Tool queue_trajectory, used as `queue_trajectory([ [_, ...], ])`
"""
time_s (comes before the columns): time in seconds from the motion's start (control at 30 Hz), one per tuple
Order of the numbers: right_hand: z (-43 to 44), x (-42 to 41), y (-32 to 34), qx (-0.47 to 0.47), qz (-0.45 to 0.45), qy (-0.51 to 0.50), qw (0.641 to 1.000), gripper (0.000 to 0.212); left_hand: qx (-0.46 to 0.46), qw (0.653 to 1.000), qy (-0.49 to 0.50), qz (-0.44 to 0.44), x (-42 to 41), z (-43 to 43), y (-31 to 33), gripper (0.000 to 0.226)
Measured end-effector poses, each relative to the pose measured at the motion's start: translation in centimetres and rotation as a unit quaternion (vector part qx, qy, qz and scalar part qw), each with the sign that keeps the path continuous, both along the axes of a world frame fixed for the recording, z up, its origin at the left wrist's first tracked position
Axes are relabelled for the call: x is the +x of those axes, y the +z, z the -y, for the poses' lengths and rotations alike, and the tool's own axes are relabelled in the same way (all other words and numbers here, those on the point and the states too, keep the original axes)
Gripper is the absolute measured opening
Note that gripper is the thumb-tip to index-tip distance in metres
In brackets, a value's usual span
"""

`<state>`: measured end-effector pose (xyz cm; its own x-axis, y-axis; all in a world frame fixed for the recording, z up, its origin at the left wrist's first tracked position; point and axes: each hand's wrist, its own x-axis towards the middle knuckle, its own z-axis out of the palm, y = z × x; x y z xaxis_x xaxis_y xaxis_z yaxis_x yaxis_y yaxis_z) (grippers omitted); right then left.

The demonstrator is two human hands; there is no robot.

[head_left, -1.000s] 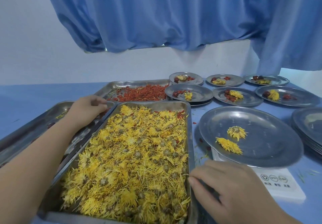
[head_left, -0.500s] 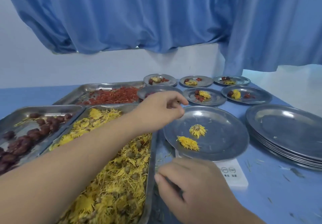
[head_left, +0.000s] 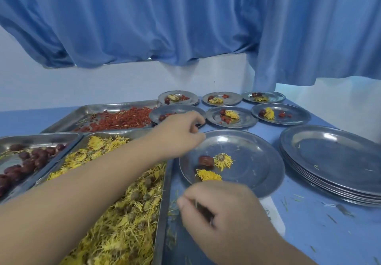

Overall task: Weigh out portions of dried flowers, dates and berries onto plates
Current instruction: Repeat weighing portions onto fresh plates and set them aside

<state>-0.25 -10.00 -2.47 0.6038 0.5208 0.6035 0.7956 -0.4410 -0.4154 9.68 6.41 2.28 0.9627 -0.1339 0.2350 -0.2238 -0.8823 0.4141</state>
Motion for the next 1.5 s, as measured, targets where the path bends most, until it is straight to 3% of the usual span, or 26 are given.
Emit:
queue_trajectory([
  [0.1,-0.4,2.8,2.1,-0.001,-0.052,-0.002,0.999,0.037,0.005,0.999,0.052,0.005,0.9,-3.4,0.9,0.029],
  [0.27,-1.5,8.2,4.7,-0.025,-0.064,-0.031,0.997,0.036,-0.011,0.987,0.157,0.018,3.8,-9.7,0.9,0.018],
  [0.53,-1.5,13.4,4.1,-0.088,-0.093,-0.052,0.99,0.037,0.019,0.97,0.241,-0.009,7.4,-17.9,-1.8,0.012],
  [0.67,-0.3,14.6,3.9,-0.109,-0.083,-0.079,0.987,0.035,0.054,0.965,0.256,-0.033,9.9,-20.1,-2.3,0.021],
  [0.93,1.6,15.8,4.3,-0.099,-0.082,-0.086,0.988,0.04,0.101,0.955,0.223,-0.165,14.0,-20.1,-4.3,0.045],
  [1.1,1.4,15.7,4.3,-0.108,-0.094,-0.087,0.986,0.036,0.061,0.957,0.197,-0.205,15.2,-19.9,-4.6,0.016],
  [1.2,1.5,15.7,4.3,-0.113,-0.103,-0.087,0.984,0.035,0.072,0.951,0.212,-0.211,15.5,-20.1,-4.3,0.03],
  [1.5,1.8,16.0,4.4,-0.103,-0.1,-0.079,0.986,0.039,0.166,0.94,0.232,-0.188,16.0,-19.4,-4.4,0.016],
])
